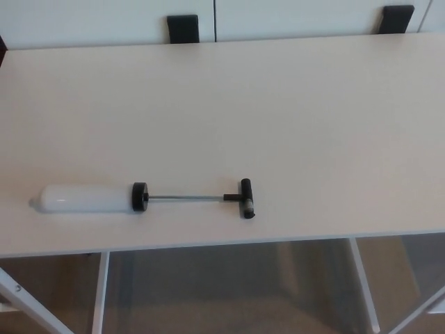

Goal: The robot walks towards a desk on which an air pump is kept in the middle. It lifts it up and holds it with its left hand and uses its right hand to compress it by pushing its handle inwards.

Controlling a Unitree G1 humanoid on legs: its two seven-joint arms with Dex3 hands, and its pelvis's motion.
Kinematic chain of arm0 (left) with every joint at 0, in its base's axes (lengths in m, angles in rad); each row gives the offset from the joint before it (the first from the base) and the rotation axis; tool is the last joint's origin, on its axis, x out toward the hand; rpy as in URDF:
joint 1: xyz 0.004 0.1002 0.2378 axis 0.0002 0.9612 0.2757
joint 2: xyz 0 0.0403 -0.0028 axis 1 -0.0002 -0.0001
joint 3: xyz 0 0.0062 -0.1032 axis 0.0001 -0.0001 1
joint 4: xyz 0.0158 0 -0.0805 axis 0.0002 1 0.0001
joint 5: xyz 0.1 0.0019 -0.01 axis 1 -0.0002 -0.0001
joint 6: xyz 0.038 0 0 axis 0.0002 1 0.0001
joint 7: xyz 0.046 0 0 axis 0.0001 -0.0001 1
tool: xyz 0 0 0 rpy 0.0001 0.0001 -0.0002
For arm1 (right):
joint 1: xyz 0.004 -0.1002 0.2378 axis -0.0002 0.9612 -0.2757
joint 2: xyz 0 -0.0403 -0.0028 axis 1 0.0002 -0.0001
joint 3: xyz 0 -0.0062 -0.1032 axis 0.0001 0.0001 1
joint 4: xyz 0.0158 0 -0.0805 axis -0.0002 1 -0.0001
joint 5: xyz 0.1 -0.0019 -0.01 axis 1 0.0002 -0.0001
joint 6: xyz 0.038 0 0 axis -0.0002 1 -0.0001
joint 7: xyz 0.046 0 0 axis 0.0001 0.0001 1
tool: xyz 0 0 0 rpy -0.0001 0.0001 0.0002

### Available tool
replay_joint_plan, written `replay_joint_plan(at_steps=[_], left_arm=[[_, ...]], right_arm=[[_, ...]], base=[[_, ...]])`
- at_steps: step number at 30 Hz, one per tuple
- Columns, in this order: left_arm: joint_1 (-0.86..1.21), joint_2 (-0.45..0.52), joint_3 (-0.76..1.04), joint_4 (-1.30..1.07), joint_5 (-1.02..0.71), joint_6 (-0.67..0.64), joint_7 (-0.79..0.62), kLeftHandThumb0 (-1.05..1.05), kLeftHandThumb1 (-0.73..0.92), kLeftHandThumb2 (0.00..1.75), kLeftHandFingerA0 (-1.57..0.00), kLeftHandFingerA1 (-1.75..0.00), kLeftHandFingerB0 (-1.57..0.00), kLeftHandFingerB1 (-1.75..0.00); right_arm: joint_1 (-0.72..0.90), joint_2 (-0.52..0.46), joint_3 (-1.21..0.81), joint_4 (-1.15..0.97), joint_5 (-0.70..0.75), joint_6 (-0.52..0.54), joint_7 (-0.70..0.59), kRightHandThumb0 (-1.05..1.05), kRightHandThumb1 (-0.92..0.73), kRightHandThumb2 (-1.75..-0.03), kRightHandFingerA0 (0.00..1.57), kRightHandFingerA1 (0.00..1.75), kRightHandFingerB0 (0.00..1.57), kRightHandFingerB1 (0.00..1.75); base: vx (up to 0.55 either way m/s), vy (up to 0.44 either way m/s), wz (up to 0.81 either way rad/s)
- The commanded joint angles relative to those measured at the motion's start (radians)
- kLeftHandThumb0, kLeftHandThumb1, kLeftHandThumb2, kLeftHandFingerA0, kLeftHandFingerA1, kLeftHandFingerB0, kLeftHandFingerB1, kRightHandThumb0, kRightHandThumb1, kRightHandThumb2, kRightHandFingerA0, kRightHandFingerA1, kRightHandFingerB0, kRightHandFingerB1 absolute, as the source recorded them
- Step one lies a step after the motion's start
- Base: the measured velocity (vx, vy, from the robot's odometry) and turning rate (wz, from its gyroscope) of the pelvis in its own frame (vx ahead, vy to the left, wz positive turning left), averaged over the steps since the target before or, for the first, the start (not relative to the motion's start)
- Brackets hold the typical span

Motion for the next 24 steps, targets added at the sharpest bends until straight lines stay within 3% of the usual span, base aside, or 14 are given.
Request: replay_joint_plan(at_steps=[1,2,3,4,8,9,11,13,19,24], left_arm=[[0.012,0.228,0.445,-0.634,-0.255,-0.289,0.013,-0.38,0.46,0.62,-0.28,-0.38,-0.27,-0.36],[-0.023,0.253,0.450,-0.645,-0.221,-0.276,0.041,-0.38,0.46,0.62,-0.28,-0.38,-0.27,-0.36],[-0.146,0.337,0.426,-0.647,-0.127,-0.255,0.081,-0.33,0.49,0.55,-0.32,-0.36,-0.29,-0.32],[-0.146,0.337,0.426,-0.647,-0.127,-0.255,0.081,-0.33,0.49,0.55,-0.32,-0.36,-0.29,-0.32],[-0.411,0.540,0.272,-0.610,0.068,-0.150,0.123,-0.34,0.44,0.54,-0.31,-0.34,-0.30,-0.31],[-0.472,0.605,0.200,-0.582,0.126,-0.109,0.115,-0.23,0.28,0.85,-0.11,-0.52,-0.10,-0.51],[-0.564,0.724,0.067,-0.527,0.218,-0.015,0.100,-0.25,0.30,0.87,-0.09,-0.51,-0.08,-0.50],[-0.564,0.724,0.067,-0.527,0.218,-0.015,0.100,-0.25,0.30,0.87,-0.09,-0.51,-0.08,-0.50],[-0.766,0.817,-0.283,-0.323,0.435,0.003,0.030,-0.23,0.33,0.85,-0.02,-0.49,0.00,-0.46],[-0.836,0.813,-0.482,-0.244,0.566,0.017,0.002,-0.18,0.38,0.87,-0.01,-0.49,0.00,-0.46]], right_arm=[[0.088,0.007,-0.001,-0.161,0.088,0.054,0.060,-0.17,-0.51,-0.54,0.40,0.43,0.24,0.32],[0.088,0.006,0.000,-0.164,0.087,0.055,0.059,-0.17,-0.51,-0.54,0.40,0.43,0.24,0.32],[0.085,0.007,0.001,-0.167,0.085,0.058,0.056,-0.14,-0.34,-0.84,0.32,0.59,0.12,0.50],[0.085,0.007,0.001,-0.167,0.085,0.058,0.056,-0.14,-0.34,-0.84,0.32,0.59,0.12,0.50],[0.089,0.009,0.001,-0.179,0.076,0.067,0.042,-0.13,-0.36,-0.85,0.31,0.58,0.12,0.49],[0.088,0.008,0.001,-0.176,0.073,0.064,0.042,-0.13,-0.36,-0.86,0.33,0.59,0.13,0.50],[0.083,0.003,0.001,-0.167,0.069,0.062,0.046,-0.14,-0.37,-0.86,0.31,0.58,0.12,0.49],[0.083,0.003,0.001,-0.167,0.069,0.062,0.046,-0.14,-0.37,-0.86,0.31,0.58,0.12,0.49],[0.086,-0.005,0.007,-0.170,0.070,0.063,0.057,-0.14,-0.37,-0.86,0.29,0.58,0.12,0.49],[0.080,-0.002,0.002,-0.168,0.069,0.063,0.044,-0.13,-0.38,-0.87,0.32,0.59,0.13,0.50]], base=[[0.00,0.000,0.00],[0.00,0.000,0.00],[0.00,0.000,0.00],[0.00,0.000,0.00],[0.00,0.000,0.00],[0.00,0.000,0.00],[0.00,0.000,0.00],[0.00,0.000,0.00],[0.00,0.000,0.00],[0.00,0.000,0.00]])
